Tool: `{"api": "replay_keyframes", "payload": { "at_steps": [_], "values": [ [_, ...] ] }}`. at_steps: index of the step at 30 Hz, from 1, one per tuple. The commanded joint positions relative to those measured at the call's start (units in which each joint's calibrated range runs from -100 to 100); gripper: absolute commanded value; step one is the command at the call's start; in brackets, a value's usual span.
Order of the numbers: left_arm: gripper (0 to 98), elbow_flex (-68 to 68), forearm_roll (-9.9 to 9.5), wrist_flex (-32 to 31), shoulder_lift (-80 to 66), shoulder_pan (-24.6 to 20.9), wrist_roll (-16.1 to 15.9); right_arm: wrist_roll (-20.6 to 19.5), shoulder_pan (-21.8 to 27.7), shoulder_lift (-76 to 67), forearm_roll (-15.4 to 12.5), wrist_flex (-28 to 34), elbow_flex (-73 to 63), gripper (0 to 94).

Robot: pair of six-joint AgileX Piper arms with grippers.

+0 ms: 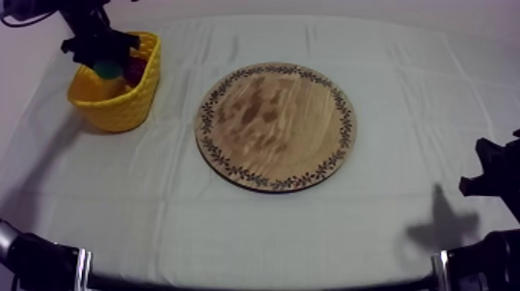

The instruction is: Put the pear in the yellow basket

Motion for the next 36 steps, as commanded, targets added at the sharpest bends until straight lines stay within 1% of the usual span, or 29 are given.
{"api": "replay_keyframes", "payload": {
  "at_steps": [1, 2, 4, 7, 9, 12, 15, 19, 22, 25, 28, 30, 33, 36],
  "values": [
    [81.1, -0.1, -0.04, 0.0, -0.3, -0.2, 0.8, 0.0, 0.0, 0.0, 0.0, 0.0, 0.1, 0.5],
    [85.5, 0.0, -0.24, 0.0, -0.5, -0.2, 1.3, 0.0, 0.0, 0.0, 0.0, 0.0, 0.1, 0.5],
    [91.0, 0.2, -0.77, -0.2, -0.9, -0.2, 2.3, 0.0, 0.0, 0.0, 0.0, 0.0, 0.1, 0.5],
    [94.5, 0.7, -1.53, -0.9, -1.6, -0.3, 3.1, 0.0, 0.0, 0.0, 0.0, 0.0, 0.1, 0.5],
    [95.5, 0.9, -1.75, -1.4, -2.1, -0.5, 3.5, 0.0, -0.1, 0.0, 0.0, 0.0, 0.1, 0.5],
    [95.7, 1.1, -1.60, -2.0, -3.2, -1.0, 3.6, 0.0, -0.1, 0.0, 0.0, 0.0, 0.1, 0.5],
    [92.2, 1.2, -1.12, -3.5, -5.4, -1.6, 3.6, 0.0, -0.1, 0.0, 0.0, 0.0, 0.1, 0.5],
    [81.7, 1.6, -0.31, -6.6, -10.0, -2.7, 3.3, 0.0, -0.1, 0.0, 0.0, 0.0, 0.1, 0.5],
    [70.3, 3.1, 0.08, -10.3, -14.7, -3.6, 2.6, 0.0, -0.1, 0.0, 0.0, 0.0, 0.1, 0.5],
    [52.1, 6.5, 0.23, -14.2, -20.9, -4.3, 1.0, 0.0, -0.1, 0.0, 0.0, 0.0, 0.1, 0.5],
    [26.5, 11.8, -0.07, -18.8, -28.8, -4.6, -0.7, 0.0, -0.1, 0.0, 0.0, 0.0, 0.1, 0.5],
    [16.1, 16.1, -0.17, -21.9, -34.6, -4.8, -1.6, 0.0, -0.1, 0.0, 0.0, 0.0, 0.1, 0.5],
    [8.5, 23.1, -0.09, -26.2, -43.7, -5.1, -2.6, 0.0, -0.1, 0.0, 0.0, 0.0, 0.1, 0.5],
    [5.9, 31.0, -0.01, -32.4, -53.2, -6.2, -2.7, 0.0, -0.1, 0.0, 0.0, 0.0, 0.1, 0.5]
  ]
}}
